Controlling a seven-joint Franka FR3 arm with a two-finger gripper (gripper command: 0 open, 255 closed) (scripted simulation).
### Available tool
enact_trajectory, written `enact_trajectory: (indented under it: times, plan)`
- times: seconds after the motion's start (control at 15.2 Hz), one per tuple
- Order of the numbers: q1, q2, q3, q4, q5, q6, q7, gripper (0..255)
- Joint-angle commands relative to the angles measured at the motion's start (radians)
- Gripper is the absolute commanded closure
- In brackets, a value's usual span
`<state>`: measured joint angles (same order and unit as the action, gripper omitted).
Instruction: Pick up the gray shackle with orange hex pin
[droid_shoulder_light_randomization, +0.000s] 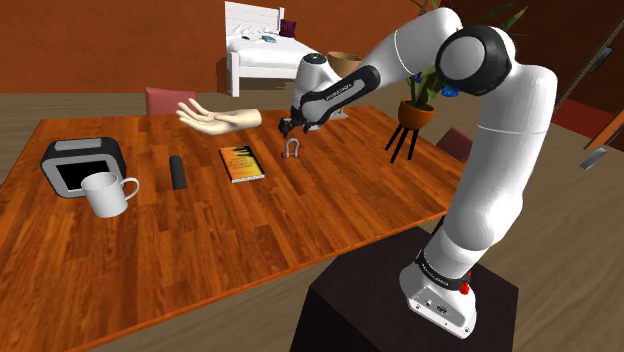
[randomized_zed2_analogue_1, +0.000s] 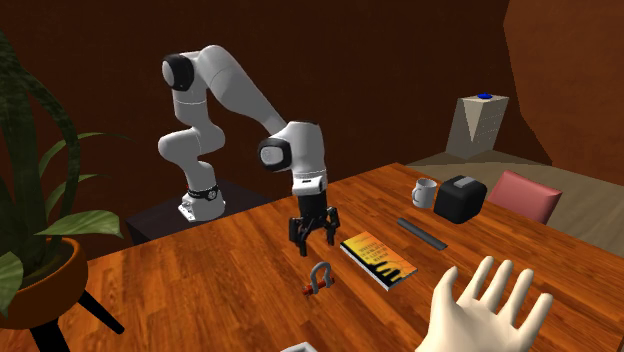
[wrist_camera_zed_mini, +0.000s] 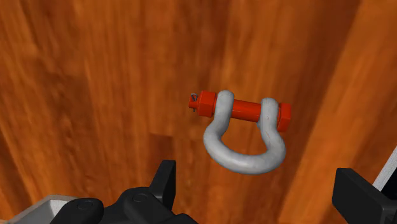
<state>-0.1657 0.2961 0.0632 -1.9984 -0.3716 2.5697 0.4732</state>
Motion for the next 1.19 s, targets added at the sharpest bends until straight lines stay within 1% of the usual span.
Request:
enact_trajectory:
  times: [0.0,0.53,0.66,0.73,1.12]
  plan:
    - [0.002,0.081,-0.018,0.076,-0.018,0.024,0.031,0]
    - [0.017,0.149,-0.042,0.067,-0.055,0.099,0.073,0]
    - [0.017,0.149,-0.042,0.067,-0.055,0.099,0.073,0]
    - [0.017,0.148,-0.042,0.066,-0.055,0.1,0.073,255]
    - [0.017,0.148,-0.042,0.065,-0.056,0.101,0.074,255]
